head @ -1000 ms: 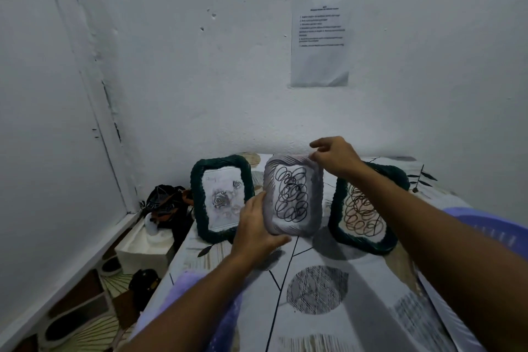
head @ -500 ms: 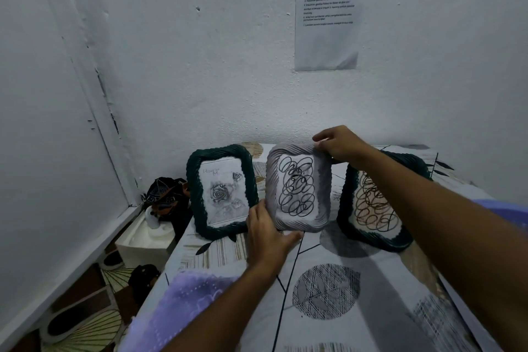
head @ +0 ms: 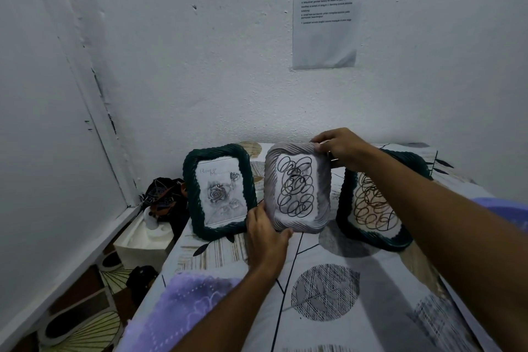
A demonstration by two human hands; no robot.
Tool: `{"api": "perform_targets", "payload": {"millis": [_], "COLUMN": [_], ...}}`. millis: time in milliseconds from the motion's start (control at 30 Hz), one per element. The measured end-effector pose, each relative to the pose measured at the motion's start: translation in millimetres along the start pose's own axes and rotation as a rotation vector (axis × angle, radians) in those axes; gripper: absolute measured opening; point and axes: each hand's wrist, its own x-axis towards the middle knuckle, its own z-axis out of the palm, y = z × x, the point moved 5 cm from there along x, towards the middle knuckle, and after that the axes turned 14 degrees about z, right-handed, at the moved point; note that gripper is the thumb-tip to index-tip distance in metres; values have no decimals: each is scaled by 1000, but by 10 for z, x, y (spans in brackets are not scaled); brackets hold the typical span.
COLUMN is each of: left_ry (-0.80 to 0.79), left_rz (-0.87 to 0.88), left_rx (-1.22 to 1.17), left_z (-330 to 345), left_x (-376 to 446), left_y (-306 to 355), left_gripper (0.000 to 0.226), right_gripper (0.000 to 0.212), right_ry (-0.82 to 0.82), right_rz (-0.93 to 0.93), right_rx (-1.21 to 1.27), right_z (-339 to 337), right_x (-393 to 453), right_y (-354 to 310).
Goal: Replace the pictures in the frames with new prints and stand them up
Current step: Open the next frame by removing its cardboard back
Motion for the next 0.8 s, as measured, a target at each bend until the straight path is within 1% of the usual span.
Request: {"api": "perform_targets", "payload": {"millis": [467,800], "left_ry": [22,51], "left_rz": [39,74], "left_rx": [-27,-118], "left_z": [-34,-227], "left_x": [-29,20], "left_y": [39,261], "left_gripper": [70,69], "right_gripper": [19,19], "right_ry": [-2,18], "right_rz": [4,-33], "right_rx": [60,78], "right_z": [-27,-118], "right_x": [-61,-398], "right_y": [-7,-292]}}
